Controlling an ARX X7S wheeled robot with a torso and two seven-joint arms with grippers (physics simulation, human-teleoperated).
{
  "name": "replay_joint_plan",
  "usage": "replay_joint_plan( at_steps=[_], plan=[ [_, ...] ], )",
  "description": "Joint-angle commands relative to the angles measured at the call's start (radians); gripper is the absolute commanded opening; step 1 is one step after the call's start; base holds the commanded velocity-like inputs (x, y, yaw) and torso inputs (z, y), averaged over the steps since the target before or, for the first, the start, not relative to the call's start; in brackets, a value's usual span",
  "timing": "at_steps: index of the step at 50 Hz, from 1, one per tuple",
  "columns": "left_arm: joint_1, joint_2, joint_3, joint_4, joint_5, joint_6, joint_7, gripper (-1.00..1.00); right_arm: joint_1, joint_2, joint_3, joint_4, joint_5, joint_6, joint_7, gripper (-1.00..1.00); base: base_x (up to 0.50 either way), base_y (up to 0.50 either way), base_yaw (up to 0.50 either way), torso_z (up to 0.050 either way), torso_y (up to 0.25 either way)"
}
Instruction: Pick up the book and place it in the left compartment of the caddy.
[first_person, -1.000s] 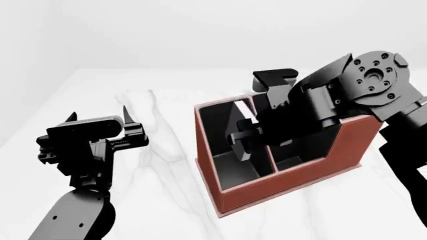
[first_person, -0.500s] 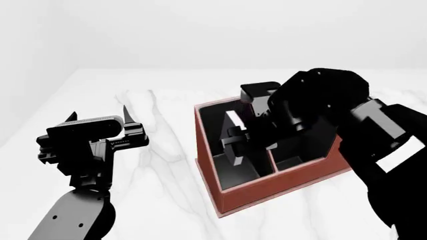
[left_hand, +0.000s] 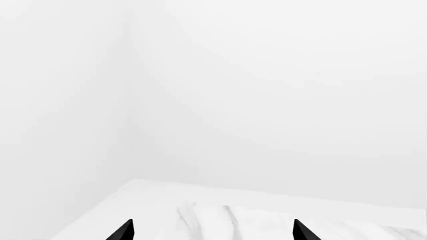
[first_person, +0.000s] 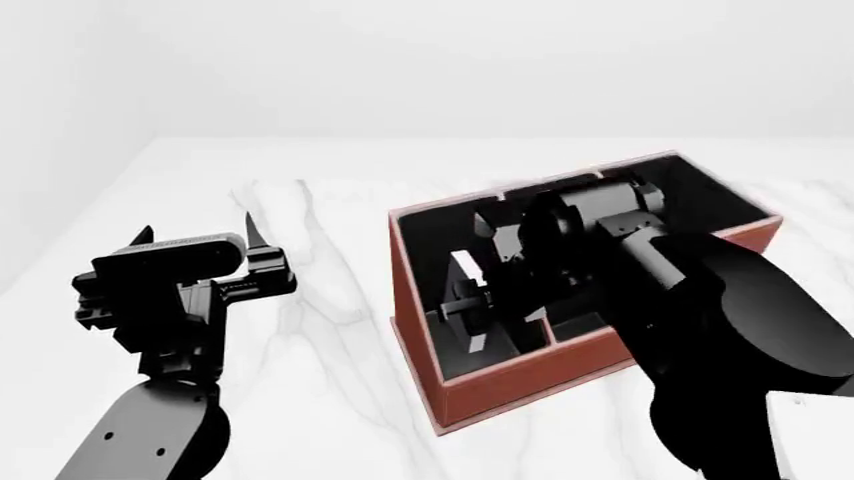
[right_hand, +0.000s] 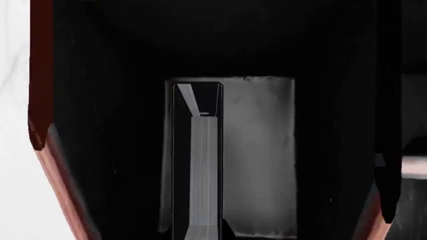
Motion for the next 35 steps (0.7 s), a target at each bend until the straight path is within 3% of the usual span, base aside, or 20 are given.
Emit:
replay_joint_plan(
  at_steps=[1, 35],
  plan=[
    [0.004, -0.002, 0.003, -0.003, -0.002, 0.005, -0.001, 1.0, -0.02, -0.025, -0.007, 0.038, -0.024, -0.035, -0.056, -1.0, 0.0, 0.0, 0.0, 0.0, 0.0],
    [0.0, -0.008, 0.007, -0.007, -0.013, 0.01, -0.008, 1.0, -0.053, -0.025, -0.041, 0.036, -0.006, -0.078, -0.047, -1.0, 0.0, 0.0, 0.0, 0.0, 0.001]
  ],
)
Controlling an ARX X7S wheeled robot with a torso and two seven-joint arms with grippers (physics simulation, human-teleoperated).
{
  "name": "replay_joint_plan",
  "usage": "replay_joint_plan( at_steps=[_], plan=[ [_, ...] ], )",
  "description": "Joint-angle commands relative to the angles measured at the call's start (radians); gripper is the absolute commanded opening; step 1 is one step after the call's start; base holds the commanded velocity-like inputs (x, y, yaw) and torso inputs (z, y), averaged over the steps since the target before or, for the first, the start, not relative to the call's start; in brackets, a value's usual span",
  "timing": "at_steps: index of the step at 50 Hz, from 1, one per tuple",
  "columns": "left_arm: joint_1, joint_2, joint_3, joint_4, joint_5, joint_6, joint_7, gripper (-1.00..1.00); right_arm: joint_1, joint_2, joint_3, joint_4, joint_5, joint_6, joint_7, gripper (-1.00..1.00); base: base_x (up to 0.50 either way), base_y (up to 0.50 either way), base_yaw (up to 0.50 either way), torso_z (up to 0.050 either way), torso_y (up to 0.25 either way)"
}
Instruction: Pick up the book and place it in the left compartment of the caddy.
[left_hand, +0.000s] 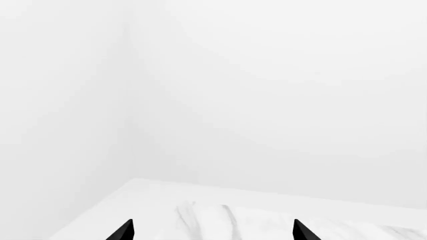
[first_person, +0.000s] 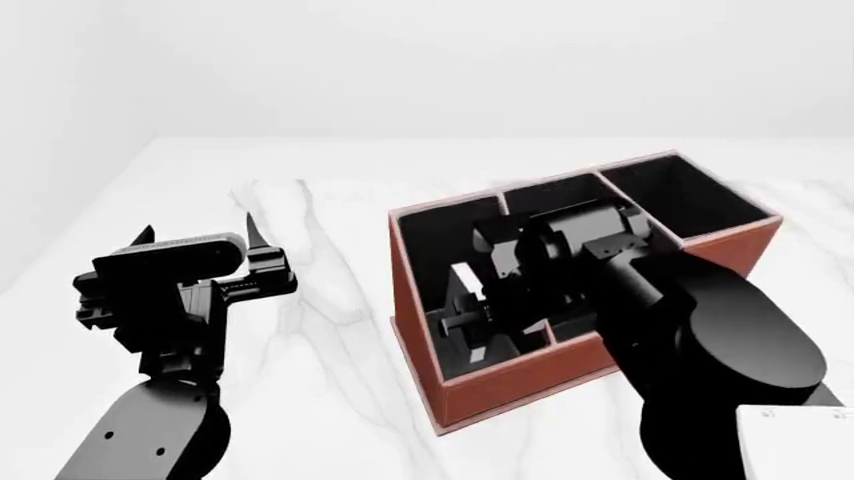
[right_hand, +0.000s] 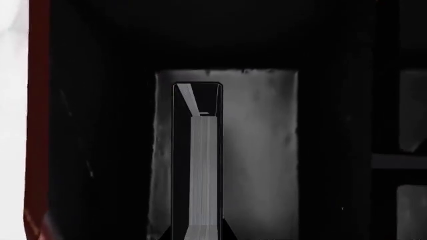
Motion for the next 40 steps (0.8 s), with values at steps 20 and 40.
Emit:
replay_joint_plan(
  at_steps=[20, 40],
  plan=[
    [0.006, -0.006, 0.004, -0.003, -0.007, 0.008, -0.008, 1.0, -0.002, -0.001, 0.025, -0.003, -0.012, -0.036, 0.011, 1.0, 0.0, 0.0, 0.0, 0.0, 0.001],
    [-0.003, -0.01, 0.006, -0.002, -0.014, 0.005, -0.012, 1.0, 0.027, -0.001, 0.026, -0.008, -0.015, -0.03, 0.026, 1.0, 0.0, 0.0, 0.0, 0.0, 0.0]
  ],
)
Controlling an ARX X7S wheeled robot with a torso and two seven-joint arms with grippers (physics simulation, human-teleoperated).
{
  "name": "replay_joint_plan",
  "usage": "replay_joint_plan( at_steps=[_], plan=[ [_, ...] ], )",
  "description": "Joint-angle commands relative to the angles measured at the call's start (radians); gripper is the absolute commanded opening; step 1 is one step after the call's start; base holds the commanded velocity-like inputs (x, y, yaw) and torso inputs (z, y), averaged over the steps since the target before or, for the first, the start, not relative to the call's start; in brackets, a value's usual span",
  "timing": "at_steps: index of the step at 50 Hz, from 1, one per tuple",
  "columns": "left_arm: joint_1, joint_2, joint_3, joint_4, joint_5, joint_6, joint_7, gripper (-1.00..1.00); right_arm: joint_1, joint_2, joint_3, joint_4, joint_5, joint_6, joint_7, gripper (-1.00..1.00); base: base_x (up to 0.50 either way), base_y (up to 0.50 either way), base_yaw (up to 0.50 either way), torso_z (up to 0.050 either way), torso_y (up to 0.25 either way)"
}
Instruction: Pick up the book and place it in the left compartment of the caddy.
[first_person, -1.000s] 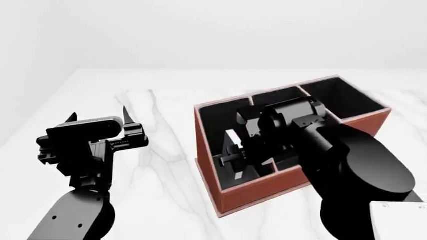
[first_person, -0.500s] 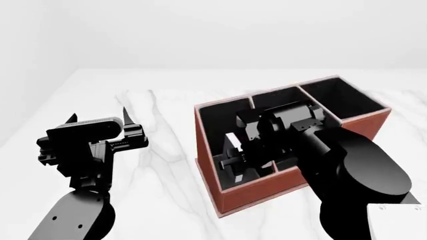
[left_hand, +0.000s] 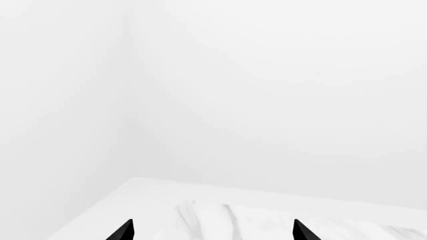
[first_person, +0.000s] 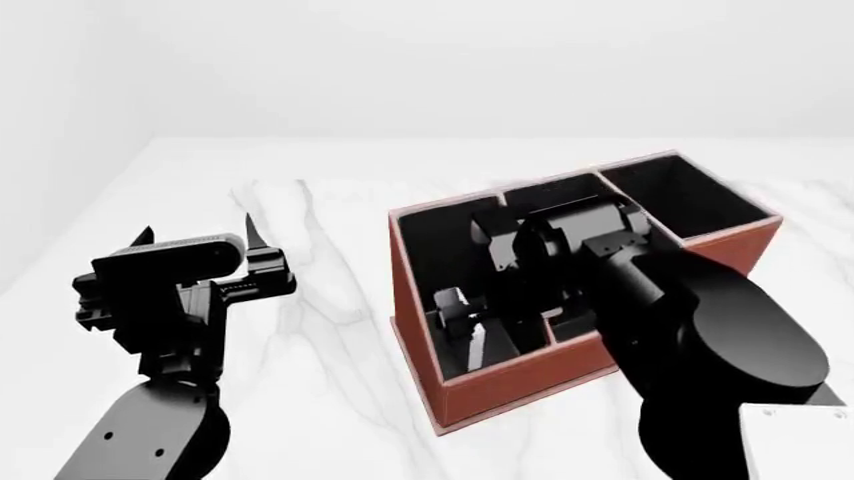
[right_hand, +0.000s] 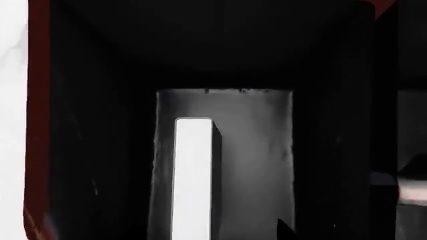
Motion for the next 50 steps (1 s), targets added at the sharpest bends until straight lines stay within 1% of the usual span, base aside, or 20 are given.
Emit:
replay_joint_plan(
  at_steps=[1, 6, 8, 9, 10, 14, 20, 22, 25, 26, 28, 30, 32, 33, 34, 35, 38, 42, 48, 50],
  plan=[
    [-0.004, -0.003, 0.002, 0.0, -0.003, 0.0, -0.002, 1.0, 0.048, 0.0, 0.002, -0.004, -0.004, 0.015, 0.01, 1.0, 0.0, 0.0, 0.0, 0.0, 0.0],
    [-0.006, -0.005, 0.0, -0.001, -0.006, -0.001, -0.003, 1.0, 0.166, 0.001, 0.004, -0.024, -0.003, 0.062, 0.015, 1.0, 0.0, 0.0, 0.0, 0.0, 0.0],
    [-0.006, -0.005, 0.001, -0.003, -0.005, 0.002, -0.003, 1.0, 0.252, 0.062, 0.052, -0.125, 0.049, 0.111, 0.103, 1.0, 0.0, 0.0, 0.0, 0.0, 0.0],
    [-0.005, -0.006, 0.0, -0.004, -0.006, 0.002, -0.003, 1.0, 0.29, 0.135, 0.104, -0.239, 0.108, 0.146, 0.233, 1.0, 0.0, 0.0, 0.0, 0.0, 0.0],
    [-0.005, -0.006, 0.0, -0.003, -0.006, 0.002, -0.003, 1.0, 0.305, 0.182, 0.133, -0.315, 0.143, 0.164, 0.303, 1.0, 0.0, 0.0, 0.0, 0.01, 0.0],
    [0.0, -0.007, 0.003, 0.001, -0.005, 0.003, -0.005, 1.0, 0.338, 0.304, 0.227, -0.511, 0.275, 0.22, 0.484, 1.0, 0.0, 0.0, 0.0, 0.0, 0.0],
    [-0.001, -0.008, 0.004, 0.007, -0.007, 0.0, -0.008, 1.0, 0.35, 0.43, 0.333, -0.734, 0.449, 0.234, 0.678, 1.0, 0.0, 0.0, 0.0, 0.0, 0.0],
    [-0.001, -0.008, 0.004, 0.006, -0.007, 0.002, -0.008, 1.0, 0.337, 0.467, 0.365, -0.788, 0.497, 0.21, 0.727, 1.0, 0.0, 0.0, 0.0, 0.0, 0.0],
    [-0.002, -0.009, 0.004, 0.007, -0.008, 0.002, -0.009, 1.0, 0.263, 0.569, 0.433, -0.98, 0.565, 0.118, 0.832, 1.0, 0.0, 0.0, 0.0, 0.0, 0.0],
    [-0.002, -0.01, 0.004, 0.007, -0.008, 0.002, -0.009, 1.0, 0.261, 0.57, 0.434, -0.984, 0.568, 0.116, 0.836, 1.0, 0.0, 0.0, 0.0, 0.0, 0.0],
    [-0.001, -0.011, 0.003, 0.008, -0.009, 0.002, -0.009, 1.0, 0.155, 0.658, 0.458, -1.189, 0.469, 0.001, 0.909, 1.0, 0.0, 0.0, 0.0, 0.0, 0.0],
    [-0.002, -0.01, 0.003, 0.008, -0.011, 0.001, -0.01, 1.0, 0.064, 0.696, 0.489, -1.262, 0.495, -0.075, 0.912, 1.0, 0.0, 0.0, 0.0, 0.0, 0.0],
    [0.0, -0.011, 0.007, 0.015, -0.01, 0.0, -0.011, 1.0, -0.04, 0.75, 0.505, -1.418, 0.284, -0.219, 0.894, 1.0, 0.0, 0.0, 0.0, 0.0, 0.0],
    [0.0, -0.011, 0.007, 0.017, -0.011, -0.001, -0.012, 1.0, -0.087, 0.764, 0.51, -1.443, 0.258, -0.264, 0.915, 1.0, 0.0, 0.0, 0.0, 0.0, 0.0],
    [0.0, -0.012, 0.01, 0.02, -0.009, -0.002, -0.012, 1.0, -0.204, 0.806, 0.531, -1.55, 0.114, -0.414, 0.884, 1.0, 0.0, 0.0, 0.0, 0.0, 0.0],
    [0.001, -0.013, 0.009, 0.026, -0.013, -0.005, -0.012, 1.0, -0.26, 0.827, 0.528, -1.599, 0.022, -0.485, 0.89, 1.0, 0.0, 0.0, 0.0, 0.0, 0.0],
    [0.003, -0.014, 0.012, 0.029, -0.011, -0.004, -0.013, 1.0, -0.362, 0.85, 0.521, -1.656, -0.12, -0.595, 0.925, 1.0, 0.0, 0.0, 0.0, 0.0, 0.0],
    [0.004, -0.017, 0.01, 0.04, -0.016, -0.007, -0.013, 1.0, -0.479, 0.863, 0.467, -1.721, -0.339, -0.682, 0.983, 1.0, 0.0, 0.0, 0.0, 0.0, 0.0],
    [0.004, -0.017, 0.013, 0.04, -0.021, -0.004, -0.01, 1.0, -0.528, 0.868, 0.463, -1.729, -0.427, -0.723, 1.054, 1.0, 0.0, 0.0, 0.0, 0.0, 0.0],
    [0.005, -0.016, 0.017, 0.041, -0.019, -0.002, -0.01, 1.0, -0.554, 0.866, 0.441, -1.742, -0.495, -0.739, 1.063, 1.0, 0.0, 0.0, 0.0, 0.0, 0.0]
  ],
)
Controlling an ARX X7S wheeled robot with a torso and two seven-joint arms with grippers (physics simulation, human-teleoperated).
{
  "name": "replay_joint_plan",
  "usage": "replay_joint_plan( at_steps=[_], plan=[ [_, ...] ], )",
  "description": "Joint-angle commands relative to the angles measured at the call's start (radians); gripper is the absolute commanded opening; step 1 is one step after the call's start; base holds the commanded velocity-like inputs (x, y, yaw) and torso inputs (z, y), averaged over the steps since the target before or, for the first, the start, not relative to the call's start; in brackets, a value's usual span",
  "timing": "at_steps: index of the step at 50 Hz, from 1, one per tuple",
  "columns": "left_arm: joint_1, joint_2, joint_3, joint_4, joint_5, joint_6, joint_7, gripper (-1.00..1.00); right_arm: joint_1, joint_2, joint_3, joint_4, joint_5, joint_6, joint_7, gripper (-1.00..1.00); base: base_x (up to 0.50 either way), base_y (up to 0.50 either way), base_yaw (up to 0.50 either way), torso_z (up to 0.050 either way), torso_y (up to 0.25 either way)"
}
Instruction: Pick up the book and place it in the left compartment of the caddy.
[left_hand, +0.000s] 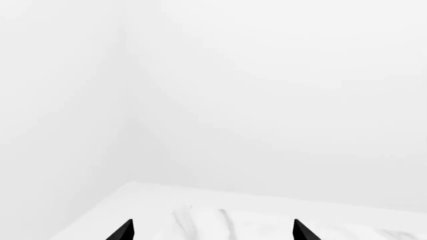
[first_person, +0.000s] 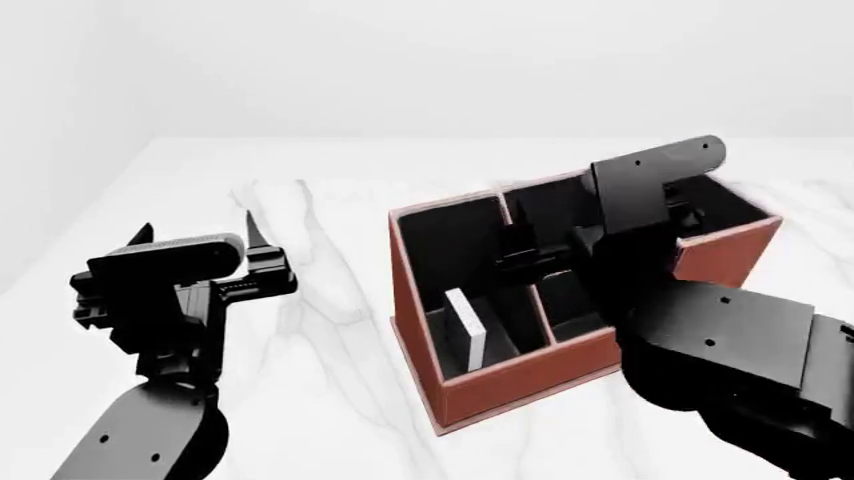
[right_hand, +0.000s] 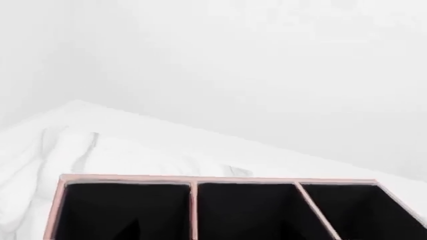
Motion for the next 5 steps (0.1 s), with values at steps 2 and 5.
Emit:
replay_joint_plan(
  at_steps=[2, 5],
  plan=[
    [0.003, -0.002, 0.01, 0.011, -0.001, 0.003, 0.001, 1.0, -0.212, 0.065, -0.04, -0.2, -0.377, -0.173, 0.161, 1.0, 0.0, 0.0, 0.0, 0.0, 0.0],
    [0.002, -0.004, 0.012, 0.021, -0.003, -0.003, -0.001, 1.0, -0.212, 0.062, -0.058, -0.231, -0.44, -0.158, 0.193, 1.0, 0.0, 0.0, 0.0, 0.0, 0.0]
  ],
)
